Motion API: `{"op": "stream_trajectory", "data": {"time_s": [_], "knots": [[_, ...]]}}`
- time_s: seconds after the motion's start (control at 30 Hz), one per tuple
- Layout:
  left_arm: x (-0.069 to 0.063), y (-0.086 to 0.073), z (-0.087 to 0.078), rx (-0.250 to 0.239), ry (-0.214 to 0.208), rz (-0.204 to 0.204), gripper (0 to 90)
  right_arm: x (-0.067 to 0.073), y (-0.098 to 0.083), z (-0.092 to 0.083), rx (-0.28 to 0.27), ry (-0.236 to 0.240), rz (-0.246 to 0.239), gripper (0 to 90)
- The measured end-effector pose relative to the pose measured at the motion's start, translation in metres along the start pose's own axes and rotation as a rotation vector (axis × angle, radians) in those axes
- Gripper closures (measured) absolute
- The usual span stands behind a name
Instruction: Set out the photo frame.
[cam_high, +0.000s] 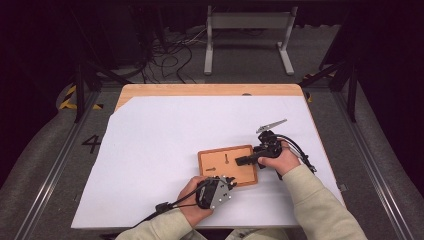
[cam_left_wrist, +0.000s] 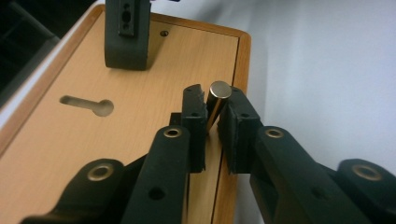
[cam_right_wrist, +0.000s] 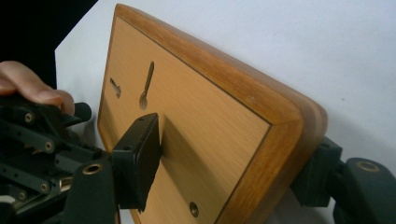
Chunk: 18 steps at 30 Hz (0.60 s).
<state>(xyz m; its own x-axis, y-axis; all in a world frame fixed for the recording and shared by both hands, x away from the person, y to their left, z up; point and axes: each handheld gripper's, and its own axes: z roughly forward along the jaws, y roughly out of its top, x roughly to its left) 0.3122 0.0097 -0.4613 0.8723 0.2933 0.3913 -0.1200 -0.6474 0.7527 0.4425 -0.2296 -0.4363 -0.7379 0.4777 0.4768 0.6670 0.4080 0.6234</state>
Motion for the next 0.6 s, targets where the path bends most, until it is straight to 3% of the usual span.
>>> {"op": "stream_trajectory", "data": {"time_s": [0.03,0.13,0.2,0.37,0.5,0.6], "knots": [[0.002,0.000,-0.001,-0.009,-0.030,-0.023,76.6,0.000,0.000,-0.001,0.003,0.004,-0.001,36.4],[0.004,0.001,-0.005,-0.026,-0.065,-0.053,70.2,0.002,-0.001,-0.004,0.006,0.004,-0.018,37.6],[0.006,0.002,-0.011,-0.054,-0.076,-0.077,61.2,0.005,0.000,-0.007,0.006,-0.003,-0.054,38.7],[0.019,0.001,-0.034,-0.121,-0.081,-0.171,51.8,0.013,-0.002,-0.014,0.010,-0.013,-0.118,41.7],[0.033,-0.003,-0.054,-0.184,-0.079,-0.271,50.8,0.021,-0.003,-0.019,0.011,-0.029,-0.175,44.2],[0.041,-0.005,-0.066,-0.222,-0.055,-0.299,49.8,0.027,-0.004,-0.023,0.013,-0.044,-0.207,45.4]]}}
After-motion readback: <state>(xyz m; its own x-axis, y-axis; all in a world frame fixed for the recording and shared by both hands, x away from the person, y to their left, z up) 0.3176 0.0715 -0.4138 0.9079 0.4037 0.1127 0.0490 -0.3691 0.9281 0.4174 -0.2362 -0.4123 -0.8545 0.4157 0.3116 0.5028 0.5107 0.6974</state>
